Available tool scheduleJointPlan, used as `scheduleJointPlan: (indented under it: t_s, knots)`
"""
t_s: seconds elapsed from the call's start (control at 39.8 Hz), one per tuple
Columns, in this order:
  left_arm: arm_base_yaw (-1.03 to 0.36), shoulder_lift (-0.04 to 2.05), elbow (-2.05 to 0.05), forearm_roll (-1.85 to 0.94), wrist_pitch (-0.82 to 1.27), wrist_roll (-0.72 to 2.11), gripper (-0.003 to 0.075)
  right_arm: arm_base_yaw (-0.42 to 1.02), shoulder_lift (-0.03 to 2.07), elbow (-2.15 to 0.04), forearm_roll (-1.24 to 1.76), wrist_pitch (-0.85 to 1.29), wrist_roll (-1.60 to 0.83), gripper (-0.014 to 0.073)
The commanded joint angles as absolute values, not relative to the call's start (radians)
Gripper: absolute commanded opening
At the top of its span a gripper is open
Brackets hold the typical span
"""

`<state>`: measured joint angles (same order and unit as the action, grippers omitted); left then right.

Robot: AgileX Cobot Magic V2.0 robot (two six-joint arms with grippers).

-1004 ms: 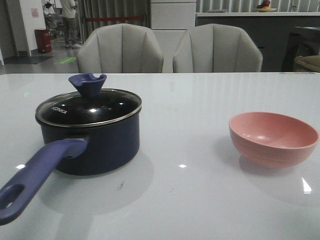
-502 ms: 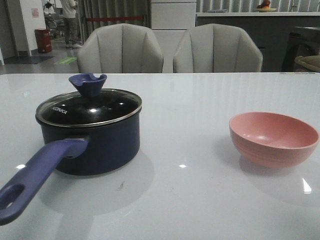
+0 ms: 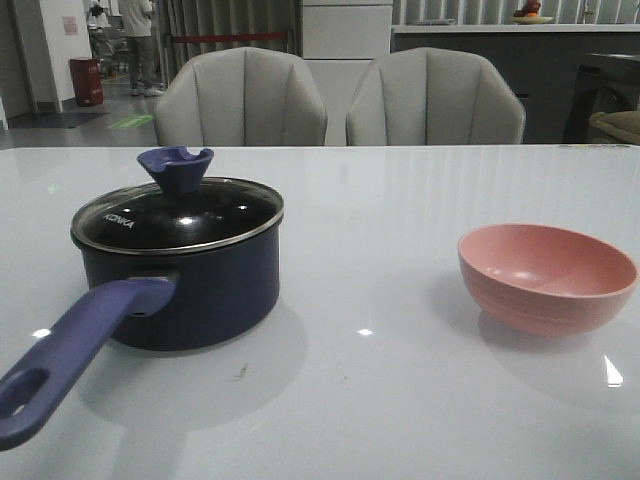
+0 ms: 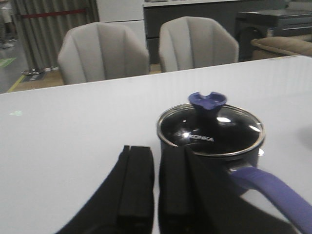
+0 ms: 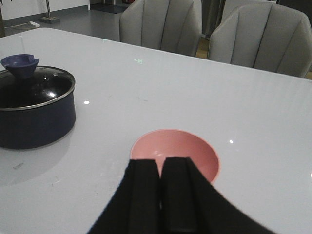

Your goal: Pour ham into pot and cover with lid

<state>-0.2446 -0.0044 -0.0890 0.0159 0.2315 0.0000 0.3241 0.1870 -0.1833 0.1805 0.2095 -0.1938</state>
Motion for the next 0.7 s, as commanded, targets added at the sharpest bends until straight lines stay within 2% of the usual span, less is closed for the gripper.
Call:
scheduleJointPlan:
  t_s: [0.0, 0.28, 0.68]
  knots:
    - [-0.177, -0.021, -0.066, 0.017, 0.059, -0.046, 0.013, 0.325, 0.198, -0.211, 0.185, 0.131, -0.201, 0.0145]
    - [-0.083, -0.026, 0.027, 0.039, 0.0, -0.173, 0.013, 0.325, 0.198, -0.211, 0.185, 0.131, -0.201, 0.0145]
    - [-0.077, -0.024, 0.026, 0.039, 0.017, -0.173, 0.013, 0.325, 0.198, -0.211, 0.185, 0.131, -0.201, 0.0145]
